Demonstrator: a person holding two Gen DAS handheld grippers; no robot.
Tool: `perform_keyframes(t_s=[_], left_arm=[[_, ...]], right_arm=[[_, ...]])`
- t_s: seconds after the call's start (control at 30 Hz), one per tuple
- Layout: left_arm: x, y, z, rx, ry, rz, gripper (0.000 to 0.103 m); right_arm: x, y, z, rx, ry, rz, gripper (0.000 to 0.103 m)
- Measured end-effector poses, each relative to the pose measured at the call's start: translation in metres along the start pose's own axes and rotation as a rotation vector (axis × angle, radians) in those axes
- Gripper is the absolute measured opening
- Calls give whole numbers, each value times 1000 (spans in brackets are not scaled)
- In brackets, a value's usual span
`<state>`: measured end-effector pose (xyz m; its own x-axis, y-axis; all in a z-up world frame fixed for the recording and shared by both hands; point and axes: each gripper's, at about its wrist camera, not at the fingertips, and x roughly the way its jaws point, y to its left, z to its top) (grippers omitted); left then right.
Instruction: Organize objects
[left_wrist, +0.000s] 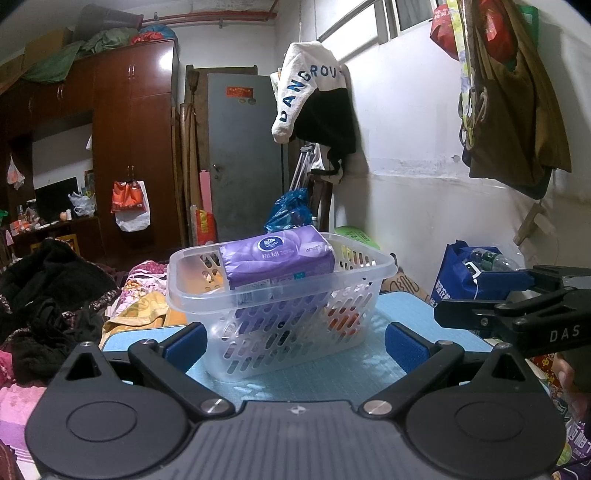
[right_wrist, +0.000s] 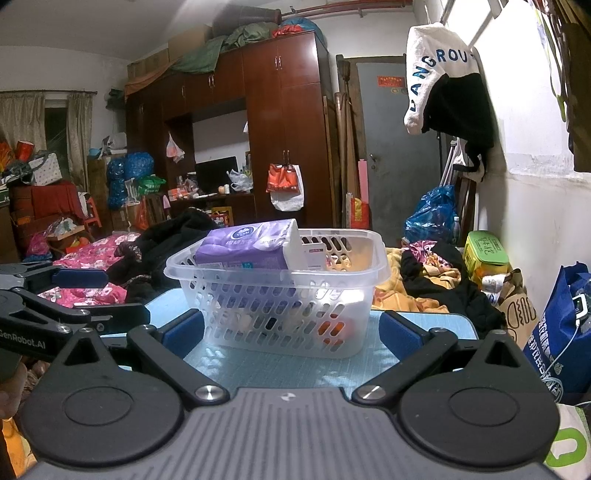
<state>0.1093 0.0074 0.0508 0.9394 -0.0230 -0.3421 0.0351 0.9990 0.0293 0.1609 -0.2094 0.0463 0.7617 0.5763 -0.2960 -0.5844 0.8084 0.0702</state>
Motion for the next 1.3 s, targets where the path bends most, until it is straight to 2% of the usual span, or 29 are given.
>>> perform_keyframes(t_s=[1.3], left_arm=[[7, -3, -5, -1, 11, -10, 103]], right_arm=[[0, 1, -1, -2, 5, 1, 103]])
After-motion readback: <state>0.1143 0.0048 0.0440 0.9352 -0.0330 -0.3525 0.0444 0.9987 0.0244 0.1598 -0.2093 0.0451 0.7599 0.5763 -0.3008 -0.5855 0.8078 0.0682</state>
